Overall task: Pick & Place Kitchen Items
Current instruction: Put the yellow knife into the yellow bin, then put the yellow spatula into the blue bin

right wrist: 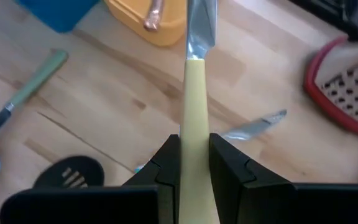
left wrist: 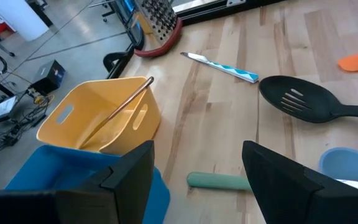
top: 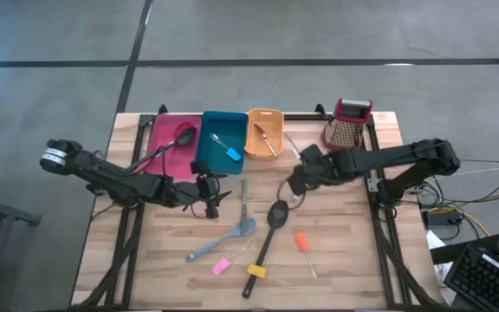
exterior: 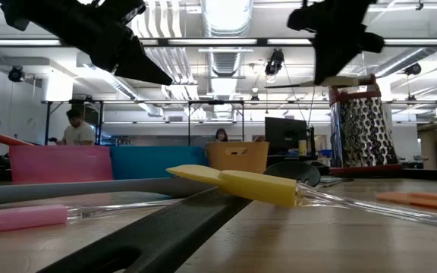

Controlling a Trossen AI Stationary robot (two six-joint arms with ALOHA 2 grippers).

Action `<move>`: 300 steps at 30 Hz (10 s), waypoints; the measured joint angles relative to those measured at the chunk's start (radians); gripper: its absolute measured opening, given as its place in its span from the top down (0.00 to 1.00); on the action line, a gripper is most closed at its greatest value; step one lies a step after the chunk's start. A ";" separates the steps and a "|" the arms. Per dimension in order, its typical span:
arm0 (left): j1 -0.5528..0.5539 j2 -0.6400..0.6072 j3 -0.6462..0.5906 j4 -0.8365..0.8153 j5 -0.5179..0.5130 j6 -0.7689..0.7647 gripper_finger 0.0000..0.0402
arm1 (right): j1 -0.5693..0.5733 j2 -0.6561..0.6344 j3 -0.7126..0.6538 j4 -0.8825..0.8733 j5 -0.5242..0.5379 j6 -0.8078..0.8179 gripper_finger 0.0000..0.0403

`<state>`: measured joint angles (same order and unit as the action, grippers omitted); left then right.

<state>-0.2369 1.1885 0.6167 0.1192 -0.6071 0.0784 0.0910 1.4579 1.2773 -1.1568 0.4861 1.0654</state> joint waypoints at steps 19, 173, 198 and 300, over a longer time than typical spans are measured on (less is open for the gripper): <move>0.000 0.000 0.000 -0.001 -0.063 0.001 0.38 | -0.329 0.310 0.345 -0.099 -0.315 -0.315 0.89; 0.000 -0.001 0.000 -0.109 -0.002 -0.109 0.38 | 0.600 0.925 0.665 0.180 -0.158 -0.262 0.53; 0.000 -0.001 0.000 -0.111 -0.003 -0.114 0.38 | 0.702 0.686 0.729 -0.170 0.208 -0.062 0.95; -0.018 -0.124 0.143 0.040 0.167 0.079 0.84 | 0.397 0.125 -0.420 1.944 0.411 -1.339 0.62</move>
<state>-0.2550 1.0642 0.7599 0.1592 -0.4397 0.1576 0.4878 1.5830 0.8570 0.7875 0.8969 -0.2734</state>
